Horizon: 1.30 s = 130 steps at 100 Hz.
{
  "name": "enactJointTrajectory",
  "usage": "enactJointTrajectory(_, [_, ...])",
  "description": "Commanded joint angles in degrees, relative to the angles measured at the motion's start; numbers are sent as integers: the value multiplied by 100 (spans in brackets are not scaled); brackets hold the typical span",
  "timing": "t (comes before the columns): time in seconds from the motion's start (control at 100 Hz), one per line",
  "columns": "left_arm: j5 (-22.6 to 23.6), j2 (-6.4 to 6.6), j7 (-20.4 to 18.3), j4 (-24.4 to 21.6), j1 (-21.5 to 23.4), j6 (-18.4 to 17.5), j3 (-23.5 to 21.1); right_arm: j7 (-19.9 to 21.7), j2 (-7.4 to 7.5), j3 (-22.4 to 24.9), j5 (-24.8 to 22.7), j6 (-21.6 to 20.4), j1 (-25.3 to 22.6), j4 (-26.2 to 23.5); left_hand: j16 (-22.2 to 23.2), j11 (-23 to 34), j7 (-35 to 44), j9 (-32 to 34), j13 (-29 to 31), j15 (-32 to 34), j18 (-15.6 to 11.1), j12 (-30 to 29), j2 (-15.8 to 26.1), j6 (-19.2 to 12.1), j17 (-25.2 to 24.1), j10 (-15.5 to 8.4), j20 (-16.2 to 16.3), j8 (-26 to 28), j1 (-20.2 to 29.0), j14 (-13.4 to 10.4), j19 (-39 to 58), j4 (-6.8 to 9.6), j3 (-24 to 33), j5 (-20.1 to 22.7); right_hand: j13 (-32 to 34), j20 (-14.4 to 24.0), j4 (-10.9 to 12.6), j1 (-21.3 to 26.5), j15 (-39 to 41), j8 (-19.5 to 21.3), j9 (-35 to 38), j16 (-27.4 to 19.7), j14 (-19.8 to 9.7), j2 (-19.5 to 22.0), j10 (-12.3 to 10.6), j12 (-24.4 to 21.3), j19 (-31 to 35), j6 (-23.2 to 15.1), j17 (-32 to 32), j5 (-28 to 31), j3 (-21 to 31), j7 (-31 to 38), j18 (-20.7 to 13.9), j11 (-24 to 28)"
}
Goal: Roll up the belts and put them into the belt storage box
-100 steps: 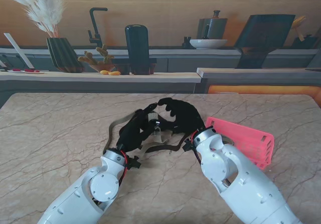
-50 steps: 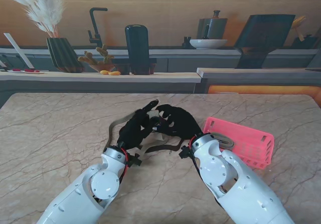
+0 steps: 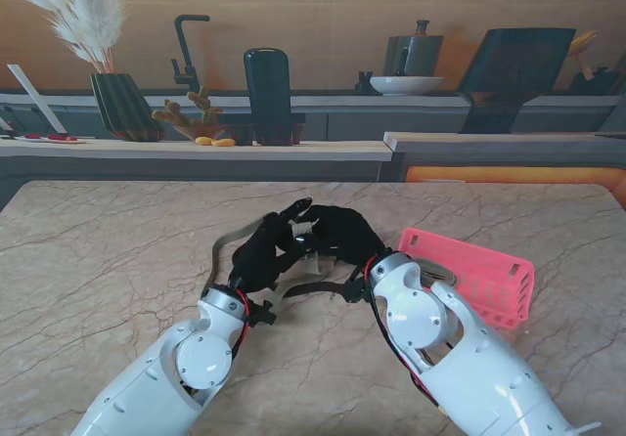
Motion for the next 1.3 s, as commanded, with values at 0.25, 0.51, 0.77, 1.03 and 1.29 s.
enactJointTrajectory(0.25, [-218, -13, -87, -94, 91, -80, -152, -337, 47, 212, -603, -561, -239, -330, -194, -932, 291, -2415, -1717, -1323, 56, -775, -469, 166, -1168, -206, -155, 129, -2999, -145, -789, 97, 647, -297, 282, -75, -85, 298, 173, 13, 640, 33, -321, -50, -326, -6, 165, -776, 129, 775, 496, 789, -29, -108])
enactJointTrajectory(0.51, [-599, 6, -398, -134, 136, -229, -224, -464, 75, 370, -862, -873, -329, -585, -750, -1537, 766, -3284, -2718, -2374, -220, -1148, -933, -109, -1687, -175, -353, 665, -3925, -460, -2096, -30, 974, 325, 306, -87, -104, 274, 197, 47, 601, 34, -362, 13, -348, 33, 214, -803, 159, 691, 491, 825, -72, -79])
enactJointTrajectory(0.77, [-665, 67, -734, -62, 23, -227, -76, -456, 92, 455, -907, -1049, -350, -775, -986, -1727, 580, -3489, -2908, -2650, -325, -1310, -1342, -167, -1772, -216, -525, 706, -3812, -518, -2617, -72, 1530, 243, 336, -99, -105, 259, 225, 50, 586, 41, -389, 34, -364, 35, 241, -828, 180, 668, 474, 836, -90, -54])
enactJointTrajectory(1.03, [-936, 54, -915, -82, 2, -118, 83, -350, 91, 425, -738, -1139, -314, -912, -1113, -1675, 629, -3312, -2827, -2641, -349, -1400, -1284, -151, -1689, -273, -584, 727, -3245, -590, -2719, -54, 1735, 223, 347, -116, -106, 247, 223, 52, 579, 38, -409, 55, -371, 30, 249, -835, 183, 653, 468, 852, -101, -33])
enactJointTrajectory(1.29, [-1613, -30, -984, -257, 134, 60, 99, -533, 76, 446, -973, -1256, -242, -992, -1204, -1141, 1718, -1515, -1891, -2174, -277, -1219, 298, -309, -1462, -628, -667, 1123, -1022, -905, -2081, -171, 336, 1353, 367, -128, -110, 221, 221, 55, 571, 38, -443, 80, -393, 27, 247, -878, 193, 631, 456, 848, -119, -22])
